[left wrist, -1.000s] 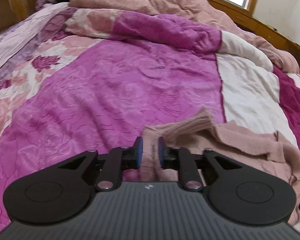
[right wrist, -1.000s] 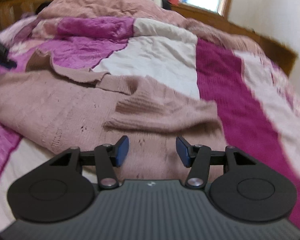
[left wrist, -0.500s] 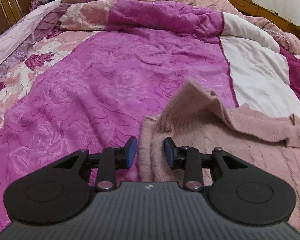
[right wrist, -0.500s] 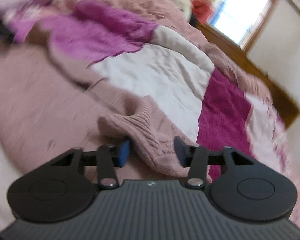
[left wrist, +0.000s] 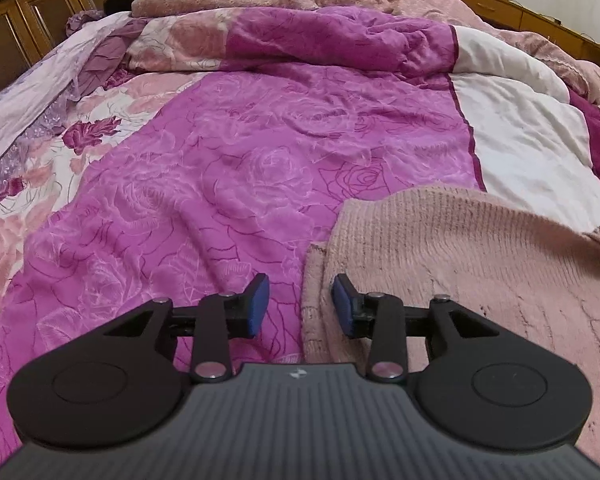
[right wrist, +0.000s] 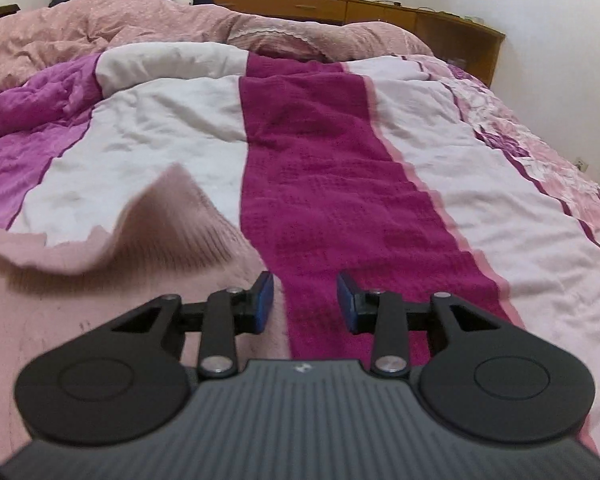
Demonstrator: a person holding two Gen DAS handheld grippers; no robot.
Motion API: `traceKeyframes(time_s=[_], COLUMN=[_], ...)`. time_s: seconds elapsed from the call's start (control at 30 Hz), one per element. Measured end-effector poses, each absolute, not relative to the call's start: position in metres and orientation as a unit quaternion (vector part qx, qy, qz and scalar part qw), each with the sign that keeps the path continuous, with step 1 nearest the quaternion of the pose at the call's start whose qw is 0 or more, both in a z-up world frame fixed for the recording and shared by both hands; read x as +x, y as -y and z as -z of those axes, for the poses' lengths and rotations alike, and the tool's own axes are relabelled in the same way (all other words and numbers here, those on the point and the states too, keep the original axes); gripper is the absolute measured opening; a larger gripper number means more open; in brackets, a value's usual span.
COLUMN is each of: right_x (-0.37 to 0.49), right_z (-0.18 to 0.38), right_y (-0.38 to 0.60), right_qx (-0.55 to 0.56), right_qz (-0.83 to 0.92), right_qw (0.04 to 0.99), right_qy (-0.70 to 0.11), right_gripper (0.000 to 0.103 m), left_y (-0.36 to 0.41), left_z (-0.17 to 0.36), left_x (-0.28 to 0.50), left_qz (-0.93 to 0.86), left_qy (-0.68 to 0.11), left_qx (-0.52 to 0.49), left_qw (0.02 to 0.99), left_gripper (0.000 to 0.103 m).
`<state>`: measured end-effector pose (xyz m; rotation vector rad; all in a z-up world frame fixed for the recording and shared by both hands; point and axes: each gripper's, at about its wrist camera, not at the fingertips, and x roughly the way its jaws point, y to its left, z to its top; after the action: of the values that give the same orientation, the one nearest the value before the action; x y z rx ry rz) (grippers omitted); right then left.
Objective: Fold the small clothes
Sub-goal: 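Smooth the folded cardigan with both open grippers and withdraw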
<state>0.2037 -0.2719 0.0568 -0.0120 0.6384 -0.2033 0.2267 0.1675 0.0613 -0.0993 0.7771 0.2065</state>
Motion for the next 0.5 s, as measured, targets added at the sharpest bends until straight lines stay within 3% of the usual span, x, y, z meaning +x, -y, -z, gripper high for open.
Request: traceKeyframes(time_s=[0.3,0.5], right_x=[0.187,0.150], right_z=[-0.069,-0.071], right_y=[0.251,0.240], right_qx=[-0.060,-0.029], right_qz=[0.010,-0.024], right_qw=[0.954,0.950], right_qy=[-0.295,-0.309], right_gripper=[0.037,0.037], left_y=[-0.154,-0.153], left_z=[-0.080,-0.090], left_x=[0.206,0.173], left_qz=[-0.070,-0.066], left_qy=[-0.364,-0.362], left_qx=[-0.035,-0.025], left_qw=[0.928,0.929], left_gripper=[0.043,0.043])
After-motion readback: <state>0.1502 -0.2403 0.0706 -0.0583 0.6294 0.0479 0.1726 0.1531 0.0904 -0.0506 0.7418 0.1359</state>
